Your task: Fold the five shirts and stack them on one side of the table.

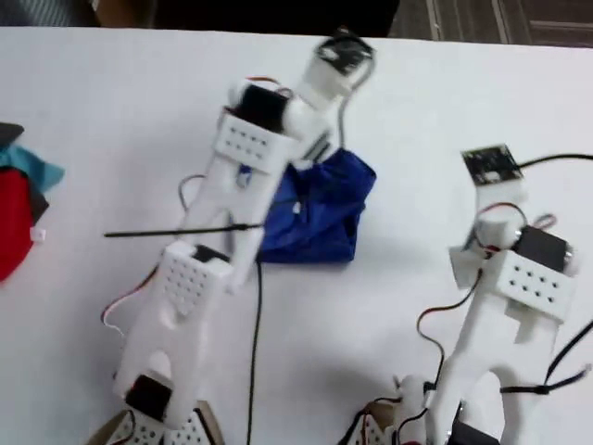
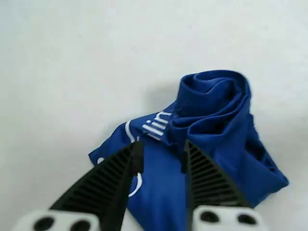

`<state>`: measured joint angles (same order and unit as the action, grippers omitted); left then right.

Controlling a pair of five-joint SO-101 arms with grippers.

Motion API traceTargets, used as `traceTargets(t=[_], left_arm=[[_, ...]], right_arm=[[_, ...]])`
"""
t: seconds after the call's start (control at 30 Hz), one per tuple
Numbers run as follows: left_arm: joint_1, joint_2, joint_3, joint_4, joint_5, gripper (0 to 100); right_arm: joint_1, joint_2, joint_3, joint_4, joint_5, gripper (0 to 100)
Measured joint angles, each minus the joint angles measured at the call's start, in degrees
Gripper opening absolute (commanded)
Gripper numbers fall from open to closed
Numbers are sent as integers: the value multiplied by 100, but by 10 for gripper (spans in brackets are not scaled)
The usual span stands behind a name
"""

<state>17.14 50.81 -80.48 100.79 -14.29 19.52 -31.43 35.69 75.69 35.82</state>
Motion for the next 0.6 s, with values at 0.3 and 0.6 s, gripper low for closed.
traceTargets(t=[0.3,0.6], left_arm=[[-387,747,352,-211,9,28],[-167,1407,352,-387,9,28]], right_arm=[[-1881,132,0,-1160,-308,20],[-2338,1609,-774,-1222,-308,20]])
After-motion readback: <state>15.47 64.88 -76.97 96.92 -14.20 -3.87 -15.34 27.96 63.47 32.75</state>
